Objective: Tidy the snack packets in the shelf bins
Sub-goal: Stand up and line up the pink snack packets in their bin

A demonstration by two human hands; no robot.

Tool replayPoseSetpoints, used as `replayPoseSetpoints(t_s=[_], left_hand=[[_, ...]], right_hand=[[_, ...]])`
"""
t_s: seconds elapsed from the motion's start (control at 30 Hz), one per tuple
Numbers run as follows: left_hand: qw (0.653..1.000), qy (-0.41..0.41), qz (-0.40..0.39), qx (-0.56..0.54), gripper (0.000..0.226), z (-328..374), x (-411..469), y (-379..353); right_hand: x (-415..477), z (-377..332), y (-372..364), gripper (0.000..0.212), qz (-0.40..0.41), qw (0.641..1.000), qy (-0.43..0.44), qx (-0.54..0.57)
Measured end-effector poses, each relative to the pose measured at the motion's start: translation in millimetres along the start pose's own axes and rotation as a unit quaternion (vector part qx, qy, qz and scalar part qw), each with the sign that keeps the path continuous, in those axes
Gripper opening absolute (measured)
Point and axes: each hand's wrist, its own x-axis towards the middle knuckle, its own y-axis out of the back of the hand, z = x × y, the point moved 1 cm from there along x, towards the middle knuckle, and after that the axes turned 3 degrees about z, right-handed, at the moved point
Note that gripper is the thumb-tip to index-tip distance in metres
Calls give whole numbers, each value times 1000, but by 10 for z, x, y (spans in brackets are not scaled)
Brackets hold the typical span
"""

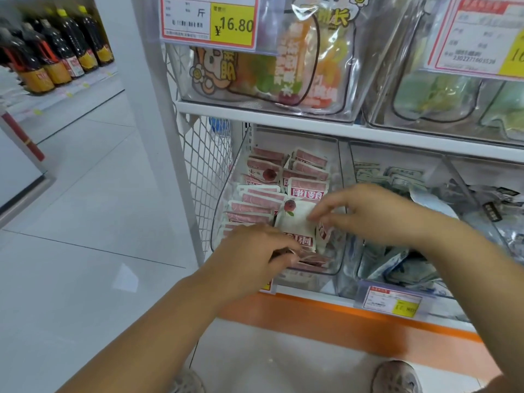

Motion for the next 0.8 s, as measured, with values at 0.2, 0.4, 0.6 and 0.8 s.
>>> replayPoseSetpoints(t_s=[0.2, 0.4, 0.6, 0.8], left_hand=[[999, -14, -17, -24, 22, -85, -55, 22], [999, -39, -1, -10, 25, -111, -45, 4], [999, -39, 9, -10, 25, -98, -40, -2], [999, -25, 2, -38, 21, -142, -65, 15]], right_hand=[[583, 27, -293, 63, -107, 962, 46, -248], [732, 30, -578, 85, -71, 917, 46, -391], [836, 138, -321, 33, 0, 964, 60, -258], [338, 68, 30, 20, 84, 996, 21, 37]])
